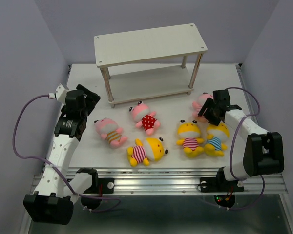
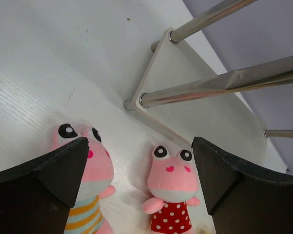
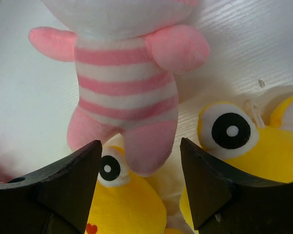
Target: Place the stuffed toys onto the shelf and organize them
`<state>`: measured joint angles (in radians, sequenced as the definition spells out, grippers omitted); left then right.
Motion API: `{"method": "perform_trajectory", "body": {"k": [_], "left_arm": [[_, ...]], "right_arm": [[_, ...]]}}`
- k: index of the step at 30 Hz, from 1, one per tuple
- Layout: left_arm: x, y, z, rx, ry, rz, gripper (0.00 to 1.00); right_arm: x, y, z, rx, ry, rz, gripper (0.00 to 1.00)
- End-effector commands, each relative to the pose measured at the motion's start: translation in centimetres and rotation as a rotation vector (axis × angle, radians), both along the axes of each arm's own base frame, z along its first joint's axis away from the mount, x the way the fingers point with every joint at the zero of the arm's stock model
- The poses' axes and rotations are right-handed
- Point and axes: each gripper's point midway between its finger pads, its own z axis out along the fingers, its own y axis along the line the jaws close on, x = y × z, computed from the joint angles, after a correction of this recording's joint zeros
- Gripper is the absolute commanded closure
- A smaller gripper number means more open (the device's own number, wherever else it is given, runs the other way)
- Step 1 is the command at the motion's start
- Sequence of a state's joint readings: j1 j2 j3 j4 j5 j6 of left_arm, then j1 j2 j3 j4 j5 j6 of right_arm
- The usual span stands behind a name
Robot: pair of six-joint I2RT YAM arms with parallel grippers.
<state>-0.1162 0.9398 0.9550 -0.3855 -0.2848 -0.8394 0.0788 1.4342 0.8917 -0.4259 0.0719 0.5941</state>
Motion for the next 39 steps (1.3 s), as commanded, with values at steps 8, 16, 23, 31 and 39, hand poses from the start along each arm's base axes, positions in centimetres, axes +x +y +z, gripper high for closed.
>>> {"method": "perform_trajectory", "body": {"k": [8, 16, 23, 31, 39], "left_arm": [[-0.1, -0.2, 0.7, 0.007, -0.053, -0.022, 0.01], [-0.3, 0.0, 0.9, 0.011, -0.057, -0.016, 0.01], [-0.3, -0.1, 0.7, 0.010, -0.055, -0.020, 0.01], [-0.1, -0.4, 0.7, 0.004, -0.063, -0.036, 0.01], [0.0, -0.5, 0.4, 0.006, -0.060, -0.047, 0.01]], "right_arm": [[1.6, -0.4, 0.7, -0.001, -0.085, -0.032, 0.53], [1.1, -0.8, 0.6, -0.037, -0.083, -0.013, 0.99], [1.3, -0.3, 4.0, -0.087, -0.183, 0.148, 0.99], [0.7, 2.8, 11.5, -0.041, -0.409, 0.388, 0.99], [-0.5, 8.5, 14.1, 0.062, -0.500, 0.658, 0.99]]}}
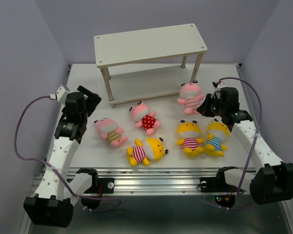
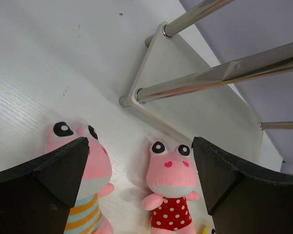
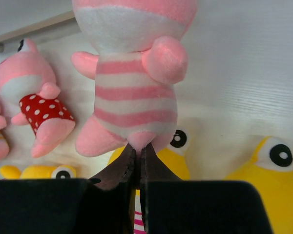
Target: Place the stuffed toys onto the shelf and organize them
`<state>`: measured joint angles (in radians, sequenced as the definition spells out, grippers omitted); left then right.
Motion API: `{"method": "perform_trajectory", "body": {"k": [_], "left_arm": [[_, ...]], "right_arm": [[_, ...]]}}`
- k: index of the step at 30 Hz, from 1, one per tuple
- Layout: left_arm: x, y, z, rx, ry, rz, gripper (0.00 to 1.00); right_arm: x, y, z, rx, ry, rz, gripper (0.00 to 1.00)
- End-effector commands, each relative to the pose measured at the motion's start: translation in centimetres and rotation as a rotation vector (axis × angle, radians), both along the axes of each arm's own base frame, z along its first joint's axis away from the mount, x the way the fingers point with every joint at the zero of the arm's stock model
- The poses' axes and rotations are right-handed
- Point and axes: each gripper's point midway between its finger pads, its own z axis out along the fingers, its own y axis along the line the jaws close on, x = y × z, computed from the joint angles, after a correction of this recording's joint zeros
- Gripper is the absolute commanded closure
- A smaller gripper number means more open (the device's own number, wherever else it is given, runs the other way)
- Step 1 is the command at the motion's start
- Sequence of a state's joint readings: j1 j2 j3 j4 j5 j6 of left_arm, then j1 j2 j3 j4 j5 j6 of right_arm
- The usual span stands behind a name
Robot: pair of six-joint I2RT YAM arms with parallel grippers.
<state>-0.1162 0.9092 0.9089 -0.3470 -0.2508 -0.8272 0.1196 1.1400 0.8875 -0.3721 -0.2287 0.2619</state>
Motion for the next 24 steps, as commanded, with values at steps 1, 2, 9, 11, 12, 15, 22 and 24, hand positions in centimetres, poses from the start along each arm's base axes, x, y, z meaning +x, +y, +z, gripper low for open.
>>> {"method": "perform_trajectory", "body": {"k": [1, 2, 9, 11, 12, 15, 22, 24], "left_arm": [[0.2, 0.0, 0.8, 0.013, -0.041, -0.011, 0.01], [0.3, 0.0, 0.8, 0.014, -0.041, -0.009, 0.01], [0.4, 0.0, 0.6, 0.012, -0.036, -0.011, 0.01], [0.4, 0.0, 0.6, 0.012, -0.035, -0.011, 0.01], [0.4, -0.1, 0.7, 0.011, -0.035, -0.012, 0.01], [0.3, 0.0, 0.5, 0.013, -0.029, -0.011, 0.01], [0.0, 0.1, 0.5, 0.013, -0.031, -0.003, 0.01], [0.0, 0.1, 0.5, 0.012, -0.028, -0.002, 0.01]], "right_arm": [[0.9, 3.5, 4.3, 0.054, -0.141, 0.187, 0.99], [0.8, 4.5, 4.5, 0.066, -0.150, 0.223, 0.99], [4.2, 7.4, 5.8, 0.075, -0.241, 0.240, 0.99], [5.5, 8.5, 5.5, 0.073, -0.256, 0.247, 0.99], [6.3, 8.8, 5.9, 0.062, -0.275, 0.238, 0.99], [8.7, 9.1, 5.8, 0.042, -0.301, 0.209, 0.99], [12.7, 9.5, 4.4, 0.015, -0.308, 0.172, 0.99], [13.2, 9.8, 4.3, 0.019, -0.308, 0.182, 0.99]]}}
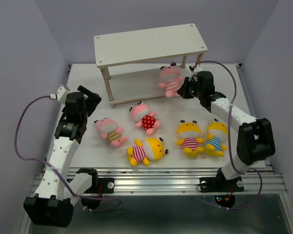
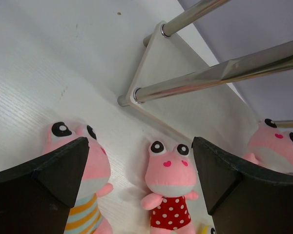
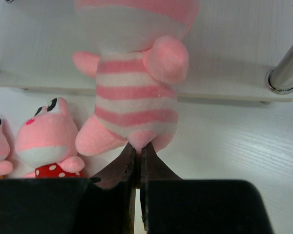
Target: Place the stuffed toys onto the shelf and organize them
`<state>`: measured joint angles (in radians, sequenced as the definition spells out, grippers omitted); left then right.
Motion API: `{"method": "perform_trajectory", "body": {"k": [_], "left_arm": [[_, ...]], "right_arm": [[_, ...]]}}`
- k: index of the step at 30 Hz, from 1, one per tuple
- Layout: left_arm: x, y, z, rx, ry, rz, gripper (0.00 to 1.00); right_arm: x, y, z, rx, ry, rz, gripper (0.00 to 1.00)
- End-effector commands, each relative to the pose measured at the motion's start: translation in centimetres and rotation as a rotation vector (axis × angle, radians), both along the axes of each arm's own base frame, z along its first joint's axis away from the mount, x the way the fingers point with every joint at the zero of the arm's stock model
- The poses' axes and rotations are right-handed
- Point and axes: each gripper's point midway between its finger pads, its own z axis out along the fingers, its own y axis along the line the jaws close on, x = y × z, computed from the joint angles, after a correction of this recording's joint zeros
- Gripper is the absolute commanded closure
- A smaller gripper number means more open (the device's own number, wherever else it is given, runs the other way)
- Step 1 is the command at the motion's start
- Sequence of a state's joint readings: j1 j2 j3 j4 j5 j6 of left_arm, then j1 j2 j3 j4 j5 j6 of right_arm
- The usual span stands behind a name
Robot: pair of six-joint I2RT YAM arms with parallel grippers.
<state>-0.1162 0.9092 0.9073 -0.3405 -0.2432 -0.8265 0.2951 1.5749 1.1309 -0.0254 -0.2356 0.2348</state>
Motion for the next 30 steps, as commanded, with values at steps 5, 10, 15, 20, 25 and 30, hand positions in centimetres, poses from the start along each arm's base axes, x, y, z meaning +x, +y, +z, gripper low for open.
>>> {"method": "perform_trajectory", "body": {"k": [5, 10, 15, 20, 25, 30], "left_arm": [[-0.1, 0.4, 0.3, 0.019, -0.019, 0.009, 0.01], [-0.1, 0.5, 0.3, 0.021, -0.016, 0.013, 0.01], [-0.1, 0.4, 0.1, 0.019, -0.011, 0.013, 0.01], [-0.2, 0.4, 0.0, 0.020, -0.009, 0.012, 0.01], [-0.3, 0.4, 0.1, 0.021, -0.012, 0.011, 0.01], [-0.3, 0.5, 0.2, 0.021, -0.015, 0.011, 0.01]], "right_arm": [[4.3, -0.2, 2.8, -0.011, -0.151, -0.063, 0.99], [5.1, -0.6, 2.0, -0.051, -0.154, -0.082, 0.99], [5.9, -1.2, 0.9, -0.084, -0.142, -0.115, 0.99], [6.6, -1.4, 0.0, -0.105, -0.136, -0.130, 0.99], [7.0, -1.9, -0.5, -0.117, -0.127, -0.159, 0.96], [7.3, -2.2, -0.5, -0.125, -0.130, -0.181, 0.85]]}}
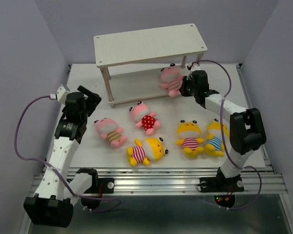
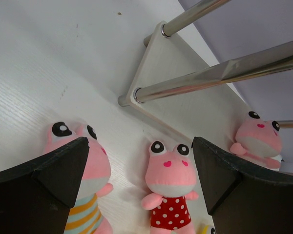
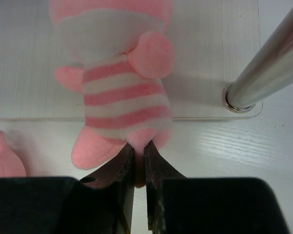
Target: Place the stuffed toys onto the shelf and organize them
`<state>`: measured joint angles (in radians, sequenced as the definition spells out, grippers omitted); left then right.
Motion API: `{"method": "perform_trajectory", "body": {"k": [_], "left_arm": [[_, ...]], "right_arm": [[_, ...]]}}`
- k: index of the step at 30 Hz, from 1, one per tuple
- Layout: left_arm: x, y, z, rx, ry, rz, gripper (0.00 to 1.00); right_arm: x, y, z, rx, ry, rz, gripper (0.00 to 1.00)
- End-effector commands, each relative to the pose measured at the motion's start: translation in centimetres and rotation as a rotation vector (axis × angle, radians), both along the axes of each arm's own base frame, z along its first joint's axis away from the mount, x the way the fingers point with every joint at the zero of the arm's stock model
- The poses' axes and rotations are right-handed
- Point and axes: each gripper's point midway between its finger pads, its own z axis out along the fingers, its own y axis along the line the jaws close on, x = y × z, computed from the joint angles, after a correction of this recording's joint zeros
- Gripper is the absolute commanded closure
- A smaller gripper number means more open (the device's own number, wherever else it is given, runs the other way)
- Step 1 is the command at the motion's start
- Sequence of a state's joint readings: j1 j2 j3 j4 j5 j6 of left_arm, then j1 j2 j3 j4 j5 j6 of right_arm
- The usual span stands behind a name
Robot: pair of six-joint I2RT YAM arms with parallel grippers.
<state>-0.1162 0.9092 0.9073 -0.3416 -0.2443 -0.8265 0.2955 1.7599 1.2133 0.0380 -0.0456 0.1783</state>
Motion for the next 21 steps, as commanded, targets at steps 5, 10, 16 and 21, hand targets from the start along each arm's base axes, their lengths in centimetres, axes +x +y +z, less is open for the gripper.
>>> {"method": "perform_trajectory", "body": {"k": [5, 10, 16, 21], "left_arm": [[-0.4, 0.5, 0.3, 0.021, -0.019, 0.012, 0.01], [-0.4, 0.5, 0.4, 0.022, -0.021, 0.014, 0.01], [-0.5, 0.6, 0.5, 0.023, -0.024, 0.017, 0.01], [-0.5, 0.5, 0.4, 0.022, -0.019, 0.014, 0.01]], "right_arm": [[2.6, -0.6, 3.9, 0.013, -0.127, -0.074, 0.81], [2.8, -0.9, 3.8, 0.013, -0.124, -0.100, 0.71], [2.8, -1.2, 4.0, 0.019, -0.126, -0.126, 0.66], [2.6, -1.3, 4.4, 0.028, -0.126, -0.137, 0.54]]}}
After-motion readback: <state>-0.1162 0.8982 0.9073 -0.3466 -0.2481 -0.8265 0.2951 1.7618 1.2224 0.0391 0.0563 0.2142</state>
